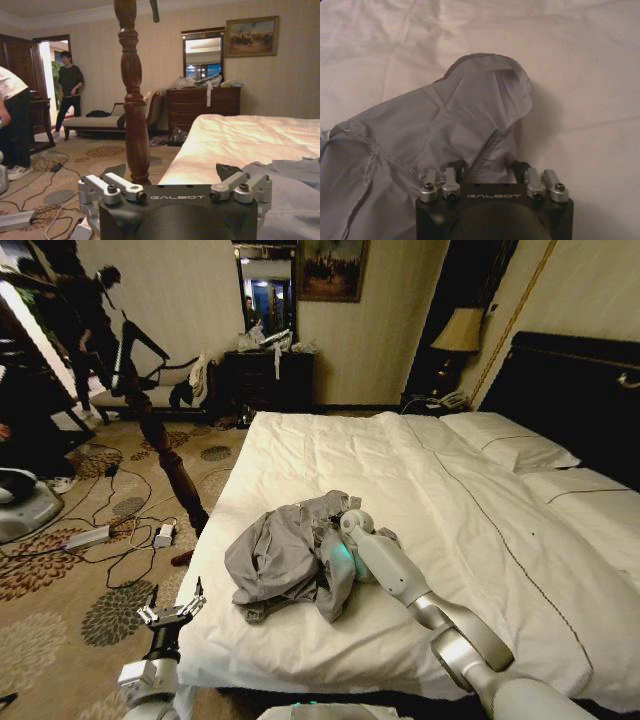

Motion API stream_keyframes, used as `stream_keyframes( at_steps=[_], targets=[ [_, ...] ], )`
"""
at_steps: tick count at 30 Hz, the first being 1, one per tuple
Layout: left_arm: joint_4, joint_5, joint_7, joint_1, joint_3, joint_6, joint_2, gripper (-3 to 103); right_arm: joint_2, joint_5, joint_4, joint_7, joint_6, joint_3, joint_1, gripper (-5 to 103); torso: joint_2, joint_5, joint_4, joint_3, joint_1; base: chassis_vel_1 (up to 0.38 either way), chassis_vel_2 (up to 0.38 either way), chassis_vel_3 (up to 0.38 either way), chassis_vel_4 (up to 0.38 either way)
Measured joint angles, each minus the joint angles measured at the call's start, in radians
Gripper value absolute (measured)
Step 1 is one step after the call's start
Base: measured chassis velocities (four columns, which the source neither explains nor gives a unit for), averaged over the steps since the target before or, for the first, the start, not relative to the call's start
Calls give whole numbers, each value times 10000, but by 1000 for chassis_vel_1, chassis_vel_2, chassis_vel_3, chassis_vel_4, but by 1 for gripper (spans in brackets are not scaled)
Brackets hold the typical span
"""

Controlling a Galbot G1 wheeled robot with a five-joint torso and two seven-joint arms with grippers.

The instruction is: Pick up the clothes from the bed and hang them on the clothes hanger.

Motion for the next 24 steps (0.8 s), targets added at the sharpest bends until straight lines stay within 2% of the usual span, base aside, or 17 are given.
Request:
stream_keyframes(
  at_steps=[1, 2, 4, 6, 8, 9, 12, 14, 15, 17, 18, 22, 23, 24],
  targets=[
    [6, -6, -1, 0, -1, 0, -4, 100, 13, 16, -10, 0, 5, 13, 0, 52, 0, 0, 0, 0, 0, 0, 0, 0, 0],
    [20, -14, -3, 0, -2, 1, -9, 100, 23, 25, -22, 1, 18, 24, 0, 47, 0, 0, 1, 0, 0, 0, 0, 0, 0],
    [25, -15, -3, 0, -3, 1, -10, 100, 26, 24, -30, 0, 30, 26, 0, 47, 0, 0, 1, 0, 0, 0, 0, 0, 0],
    [57, -19, -5, 11, -6, 0, -14, 100, 29, -54, -92, 6, 144, 19, -23, 37, 0, -1, 0, 0, 0, 0, 0, 0, 0],
    [60, -21, -5, 12, -6, 1, -14, 100, 28, -69, -92, 12, 176, 19, -38, 37, 0, 0, 0, 0, 0, 0, 0, 0, 0],
    [64, -23, -6, 13, -6, 0, -15, 100, 12, -73, -77, 23, 200, 19, -63, 25, 0, 0, 1, 0, 0, 0, 0, 0, 0],
    [91, -26, -9, -3, 1, 0, -14, 100, -113, 11, 214, 87, 219, -11, -134, 9, 0, -1, 0, 0, 0, 0, 0, 0, 0],
    [108, -27, -11, -16, 14, 0, -13, 100, -156, 48, 332, 103, 219, -33, -157, 9, 0, -1, 0, 0, 0, 0, 0, 0, 0],
    [116, -27, -13, -28, 27, 0, -11, 100, -207, 98, 504, 122, 222, -69, -190, 4, 0, 0, 0, 0, 0, 0, 0, 0, 0],
    [117, -27, -15, -47, 50, 3, -7, 100, -292, 173, 793, 166, 236, -114, -234, 4, 0, 0, 0, 0, 0, 0, 0, 0, 0],
    [116, -27, -18, -55, 55, 9, -6, 100, -342, 217, 966, 189, 244, -146, -257, 1, 0, 0, 0, 0, 0, 0, 0, 0, 0],
    [64, -38, -45, -85, 54, 47, 0, 100, -703, 575, 2025, 397, 264, -247, -358, 0, 0, 0, 3, 0, 0, 0, 0, 0, 0],
    [42, -58, -51, -88, 45, 52, 5, 100, -839, 680, 2276, 463, 263, -259, -387, 0, 0, 0, 6, 0, 0, 0, 0, 0, 0],
    [4, -118, -62, -89, 24, 78, 21, 100, -1294, 841, 3065, 550, 253, -301, -478, 0, 0, 3, 4, 0, 0, 0, 0, 0, 0]
  ],
)
